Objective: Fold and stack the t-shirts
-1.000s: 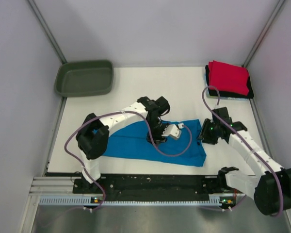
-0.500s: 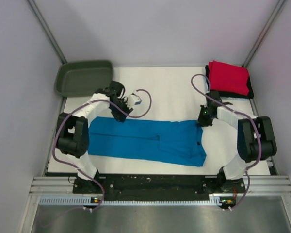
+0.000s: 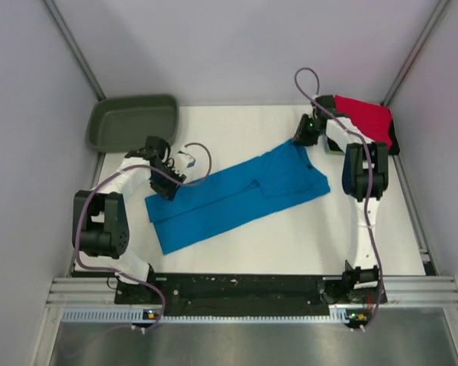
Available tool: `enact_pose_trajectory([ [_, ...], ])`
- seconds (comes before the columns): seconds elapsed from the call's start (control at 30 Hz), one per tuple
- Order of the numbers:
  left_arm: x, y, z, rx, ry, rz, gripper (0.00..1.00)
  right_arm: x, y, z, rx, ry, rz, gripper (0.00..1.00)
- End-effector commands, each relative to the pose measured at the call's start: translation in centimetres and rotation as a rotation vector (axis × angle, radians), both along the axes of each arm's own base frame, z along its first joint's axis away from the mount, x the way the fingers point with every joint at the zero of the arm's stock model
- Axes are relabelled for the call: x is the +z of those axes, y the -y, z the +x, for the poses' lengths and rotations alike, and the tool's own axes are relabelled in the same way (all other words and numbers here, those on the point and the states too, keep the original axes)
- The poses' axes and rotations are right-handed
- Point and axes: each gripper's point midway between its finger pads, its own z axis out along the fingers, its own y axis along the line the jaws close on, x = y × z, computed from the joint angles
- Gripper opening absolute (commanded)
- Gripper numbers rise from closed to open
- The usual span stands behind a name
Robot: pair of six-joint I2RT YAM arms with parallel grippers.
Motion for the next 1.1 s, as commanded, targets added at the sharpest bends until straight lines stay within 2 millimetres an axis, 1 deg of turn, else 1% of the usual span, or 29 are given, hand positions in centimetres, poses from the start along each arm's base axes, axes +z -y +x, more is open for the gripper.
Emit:
enact_pose_trajectory([
  [0.0,1.3,-1.3,0.3,0.049,0.071,0.015,0.43,4.0,-1.6,4.7,0.054,0.067,0.079,0.34],
  [0.07,1.2,-2.8,0.6,0.088,0.075,0.035,0.45,7.3,-1.4,5.4,0.075,0.145,0.063,0.41],
  [0.1,1.1,-3.4,0.7,0.098,0.075,0.044,0.46,9.1,-1.2,5.3,0.081,0.183,0.042,0.44],
  [0.13,1.0,-4.0,0.9,0.115,0.074,0.053,0.46,10.4,-0.7,4.9,0.082,0.207,0.013,0.47],
  [0.17,0.7,-4.5,1.1,0.127,0.071,0.058,0.46,12.0,-0.1,3.8,0.079,0.228,-0.014,0.50],
  [0.2,0.5,-4.5,1.2,0.126,0.065,0.056,0.46,12.3,0.5,2.9,0.072,0.229,-0.044,0.51],
  [0.23,0.4,-5.5,1.2,0.154,0.059,0.056,0.45,13.8,1.1,1.6,0.065,0.247,-0.073,0.52],
  [0.27,0.0,-5.7,1.2,0.158,0.049,0.056,0.45,13.8,1.9,0.4,0.049,0.240,-0.107,0.53],
  [0.3,-0.4,-6.0,1.2,0.159,0.041,0.060,0.44,13.6,2.6,-1.0,0.035,0.225,-0.139,0.55],
  [0.33,-0.8,-6.1,1.2,0.157,0.031,0.066,0.43,12.7,3.3,-2.5,0.025,0.194,-0.166,0.56],
  [0.37,-1.3,-6.2,1.0,0.155,0.021,0.077,0.42,12.3,4.2,-3.9,0.005,0.175,-0.193,0.56],
  [0.43,-2.1,-6.6,0.7,0.157,0.006,0.099,0.41,10.4,6.0,-6.8,-0.039,0.112,-0.236,0.57],
  [0.5,-2.9,-6.9,0.1,0.160,-0.009,0.108,0.40,7.7,7.9,-9.5,-0.086,0.031,-0.260,0.55],
  [0.57,-3.3,-6.9,-0.3,0.155,-0.016,0.111,0.38,5.8,9.0,-11.3,-0.105,-0.020,-0.259,0.53],
  [0.63,-3.7,-6.8,-0.9,0.144,-0.030,0.108,0.32,4.4,8.9,-12.3,-0.092,-0.050,-0.244,0.52],
  [0.67,-3.9,-6.7,-1.3,0.138,-0.039,0.105,0.26,3.7,9.9,-12.5,-0.118,-0.070,-0.238,0.51],
  [0.73,-4.3,-6.6,-2.1,0.125,-0.059,0.101,0.19,2.4,10.0,-12.5,-0.114,-0.092,-0.230,0.49],
  [0.8,-4.6,-6.2,-3.1,0.112,-0.082,0.088,0.16,1.0,9.8,-12.4,-0.108,-0.122,-0.216,0.43],
  [0.9,-4.9,-5.4,-5.1,0.087,-0.117,0.050,0.13,-0.3,9.1,-11.8,-0.074,-0.145,-0.170,0.27],
  [0.93,-5.2,-5.2,-6.1,0.074,-0.138,0.040,0.13,-0.5,9.0,-11.5,-0.070,-0.144,-0.162,0.17],
  [0.97,-5.3,-5.0,-7.0,0.060,-0.156,0.034,0.13,-0.7,8.8,-11.2,-0.064,-0.145,-0.157,0.14],
  [1.0,-5.5,-4.8,-8.0,0.041,-0.174,0.028,0.13,-0.8,8.9,-10.7,-0.060,-0.139,-0.161,0.07],
  [1.07,-5.7,-4.3,-10.0,-0.019,-0.210,0.010,0.13,-0.8,9.0,-9.4,-0.050,-0.127,-0.164,0.01],
])
